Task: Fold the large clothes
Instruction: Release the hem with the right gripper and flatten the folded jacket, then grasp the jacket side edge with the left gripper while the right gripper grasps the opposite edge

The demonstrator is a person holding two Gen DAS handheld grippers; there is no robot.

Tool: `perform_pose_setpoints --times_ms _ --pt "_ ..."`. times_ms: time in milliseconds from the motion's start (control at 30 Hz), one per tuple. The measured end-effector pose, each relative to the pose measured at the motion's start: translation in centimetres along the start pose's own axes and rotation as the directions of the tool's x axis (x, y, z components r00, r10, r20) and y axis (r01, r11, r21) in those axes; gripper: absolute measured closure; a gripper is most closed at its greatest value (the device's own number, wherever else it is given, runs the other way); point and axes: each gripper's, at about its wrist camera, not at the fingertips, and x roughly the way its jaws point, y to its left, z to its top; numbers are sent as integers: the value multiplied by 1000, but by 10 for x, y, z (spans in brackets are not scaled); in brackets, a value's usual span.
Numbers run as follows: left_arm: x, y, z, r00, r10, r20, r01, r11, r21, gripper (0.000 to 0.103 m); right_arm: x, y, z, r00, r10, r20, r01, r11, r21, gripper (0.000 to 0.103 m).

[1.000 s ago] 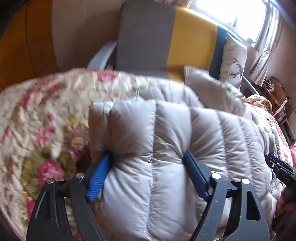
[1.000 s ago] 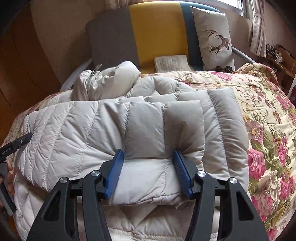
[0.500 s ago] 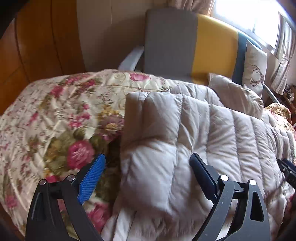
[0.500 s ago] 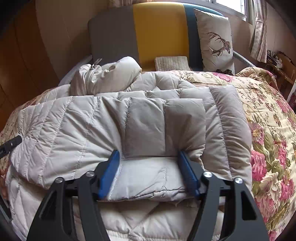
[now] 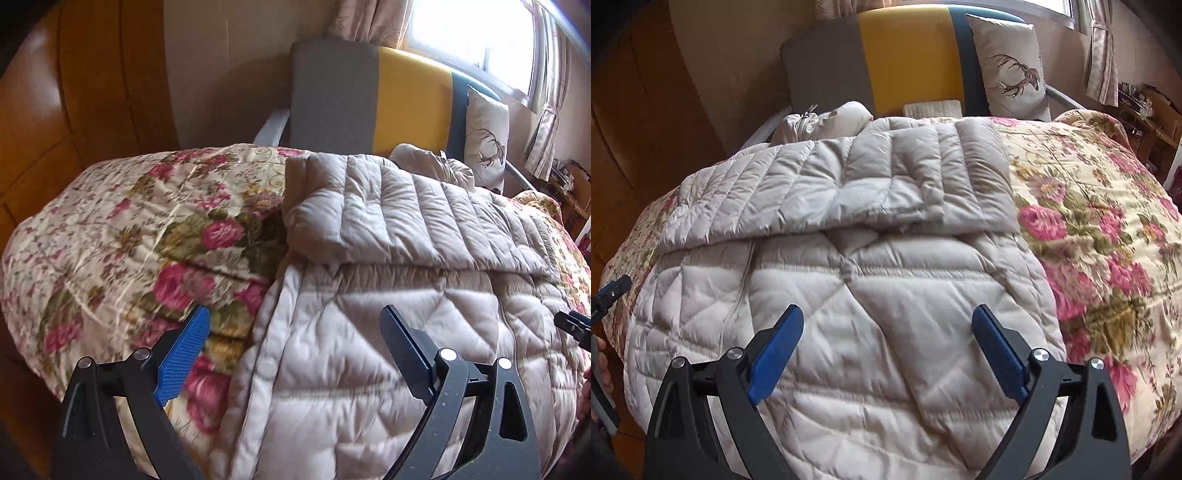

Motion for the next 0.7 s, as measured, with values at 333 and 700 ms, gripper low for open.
perform_pose_setpoints --times_ms 333,700 --pt "-18 22 -39 999 -1 -41 0 999 -41 11 -24 -34 -38 997 -52 -51 54 997 47 10" --pt "-29 47 -92 976 -165 -140 153 984 -94 18 -51 -95 -75 994 -27 -103 43 986 163 9"
